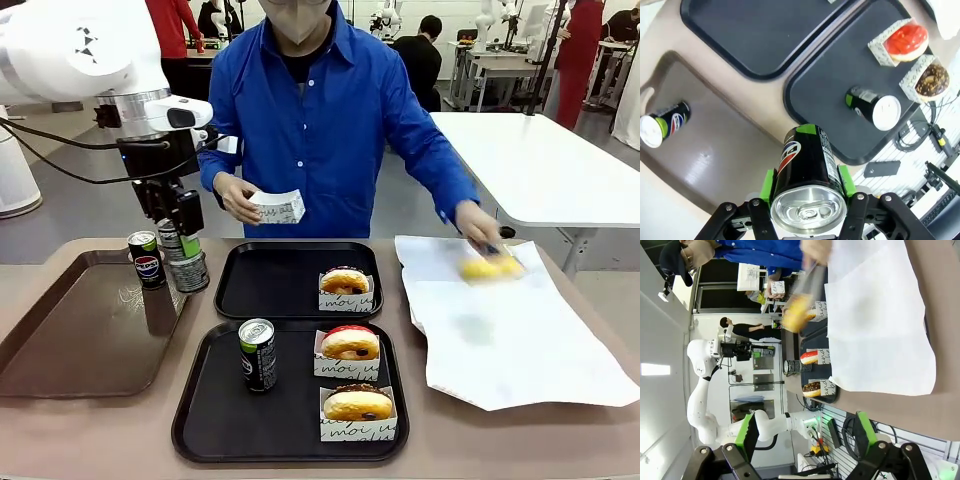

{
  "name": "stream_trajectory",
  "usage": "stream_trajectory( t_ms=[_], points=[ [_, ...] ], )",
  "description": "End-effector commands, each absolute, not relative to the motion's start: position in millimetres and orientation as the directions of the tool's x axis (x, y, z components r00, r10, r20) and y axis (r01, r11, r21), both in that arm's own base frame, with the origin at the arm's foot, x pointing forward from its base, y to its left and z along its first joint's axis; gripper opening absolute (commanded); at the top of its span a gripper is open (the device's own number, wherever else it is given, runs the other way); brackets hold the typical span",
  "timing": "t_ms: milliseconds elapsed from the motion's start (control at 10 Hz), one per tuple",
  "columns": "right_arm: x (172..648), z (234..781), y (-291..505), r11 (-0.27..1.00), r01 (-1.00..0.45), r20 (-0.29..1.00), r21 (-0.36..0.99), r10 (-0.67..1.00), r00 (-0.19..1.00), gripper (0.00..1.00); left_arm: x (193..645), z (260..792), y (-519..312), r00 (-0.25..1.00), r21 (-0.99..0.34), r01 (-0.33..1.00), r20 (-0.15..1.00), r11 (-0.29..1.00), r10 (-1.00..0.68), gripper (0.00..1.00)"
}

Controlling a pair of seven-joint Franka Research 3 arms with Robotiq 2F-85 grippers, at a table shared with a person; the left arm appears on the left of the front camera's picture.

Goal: Set up donuts and drinks on trays.
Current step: Pick up one Pepsi coke from the Handle tray and place it on the Flat Tray without a Pepsi coke.

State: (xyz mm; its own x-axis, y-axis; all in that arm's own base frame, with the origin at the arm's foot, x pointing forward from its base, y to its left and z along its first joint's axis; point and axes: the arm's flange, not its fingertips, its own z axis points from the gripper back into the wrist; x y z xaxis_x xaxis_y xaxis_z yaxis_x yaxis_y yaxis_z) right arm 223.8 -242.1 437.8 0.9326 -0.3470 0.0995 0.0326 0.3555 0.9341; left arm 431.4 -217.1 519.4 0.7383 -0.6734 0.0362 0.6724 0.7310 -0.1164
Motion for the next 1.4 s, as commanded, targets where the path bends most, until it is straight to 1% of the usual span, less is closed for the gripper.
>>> stream_trajectory(
  t_ms=[0, 200, 400, 600, 800, 900, 1000, 1100, 1200, 1300],
  points=[
    [227.2, 438.3, -241.4, 0.34, 0.016, 0.111, 0.94, -0.351, 0.93, 1.0, 440.8, 526.0, -234.7, 0.739, -0.074, 0.674, 0.067, 0.735, -0.671, 0.59],
    [227.2, 438.3, -241.4, 0.34, 0.016, 0.111, 0.94, -0.351, 0.93, 1.0, 460.3, 523.5, -256.2, 0.732, -0.072, 0.681, 0.075, 0.729, -0.677, 0.59],
    [227.2, 438.3, -241.4, 0.34, 0.016, 0.111, 0.94, -0.351, 0.93, 1.0, 473.7, 506.6, -271.6, 0.737, -0.064, 0.674, 0.121, 0.736, -0.664, 0.59],
    [227.2, 438.3, -241.4, 0.34, 0.016, 0.111, 0.94, -0.351, 0.93, 1.0, 497.2, 489.2, -285.3, 0.738, -0.091, 0.675, 0.126, 0.733, -0.663, 0.59],
    [227.2, 438.3, -241.4, 0.34, 0.016, 0.111, 0.94, -0.351, 0.93, 1.0, 518.6, 474.0, -294.6, 0.735, -0.091, 0.677, 0.144, 0.73, -0.663, 0.59],
    [227.2, 438.3, -241.4, 0.34, 0.016, 0.111, 0.94, -0.351, 0.93, 1.0, 523.3, 460.7, -293.4, 0.748, -0.077, 0.663, 0.108, 0.744, -0.655, 0.59],
    [227.2, 438.3, -241.4, 0.34, 0.016, 0.111, 0.94, -0.351, 0.93, 1.0, 522.9, 454.3, -285.3, 0.748, -0.068, 0.664, 0.087, 0.745, -0.658, 0.59],
    [227.2, 438.3, -241.4, 0.34, 0.016, 0.111, 0.94, -0.351, 0.93, 1.0, 527.4, 451.1, -272.7, 0.744, -0.089, 0.668, 0.082, 0.739, -0.663, 0.59],
    [227.2, 438.3, -241.4, 0.34, 0.016, 0.111, 0.94, -0.351, 0.93, 1.0, 529.4, 455.7, -253.7, 0.758, -0.097, 0.652, 0.076, 0.752, -0.648, 0.59],
    [227.2, 438.3, -241.4, 0.34, 0.016, 0.111, 0.94, -0.351, 0.93, 1.0, 513.5, 484.7, -218.2, 0.738, -0.143, 0.674, 0.082, 0.725, -0.67, 0.59]
  ],
)
